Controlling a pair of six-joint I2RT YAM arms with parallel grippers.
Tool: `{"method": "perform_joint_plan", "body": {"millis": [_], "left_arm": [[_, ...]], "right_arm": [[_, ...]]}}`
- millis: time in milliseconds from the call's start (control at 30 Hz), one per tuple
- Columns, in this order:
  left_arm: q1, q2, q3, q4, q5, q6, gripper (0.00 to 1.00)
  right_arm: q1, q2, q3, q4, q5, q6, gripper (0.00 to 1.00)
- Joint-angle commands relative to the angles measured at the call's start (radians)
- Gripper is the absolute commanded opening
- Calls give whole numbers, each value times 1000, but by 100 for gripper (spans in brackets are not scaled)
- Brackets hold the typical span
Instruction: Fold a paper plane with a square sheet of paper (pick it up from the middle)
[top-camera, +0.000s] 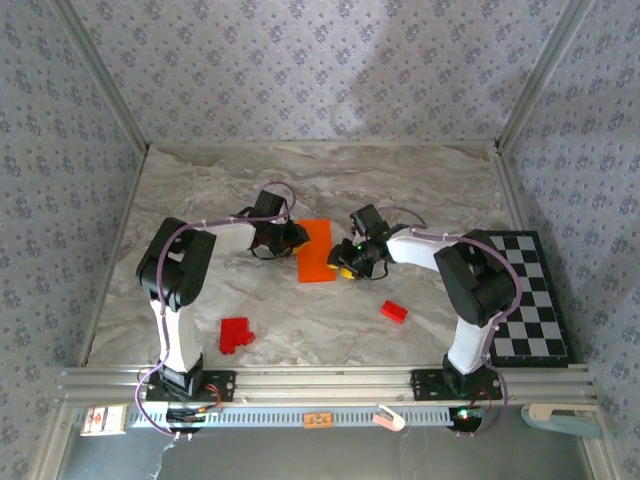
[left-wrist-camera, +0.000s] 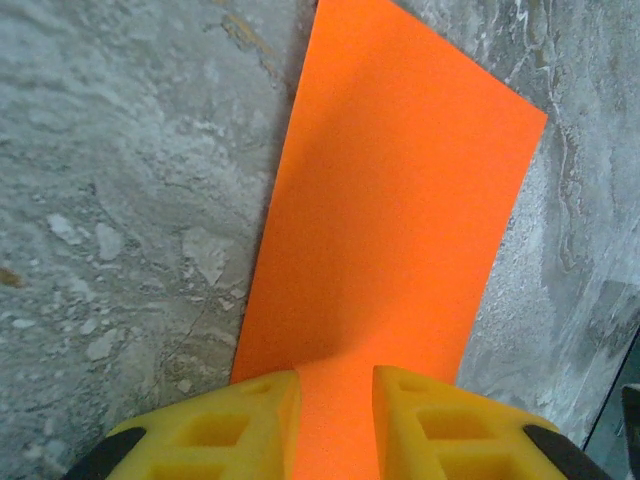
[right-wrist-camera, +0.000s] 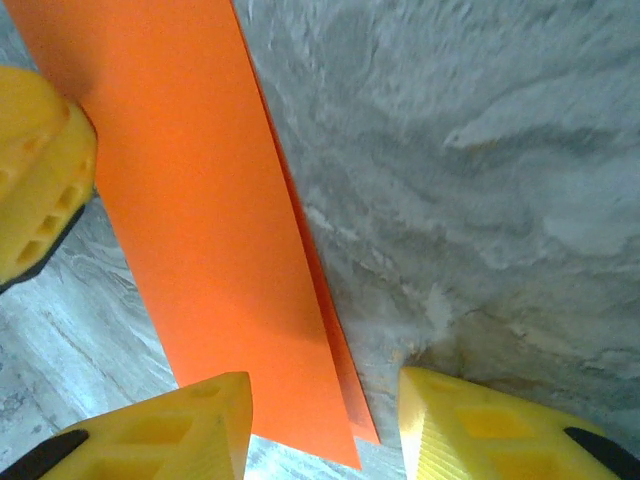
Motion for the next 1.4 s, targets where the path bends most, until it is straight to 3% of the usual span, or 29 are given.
{"method": "perform_joint_plan", "body": {"millis": [0, 700, 1000, 1367], "left_arm": [[-4, 28, -35, -69, -44, -17, 27], [-4, 26, -47, -61, -38, -10, 27], [-4, 30, -46, -61, -32, -8, 27], [-2, 32, -45, -63, -31, -7, 27]], "right_arm": [[11, -16, -11, 4, -35, 31, 42], [-1, -67, -108, 213, -110, 95, 31], [-8, -54, -151, 341, -124, 121, 45], [-25, -6, -150, 451, -113, 145, 49]]}}
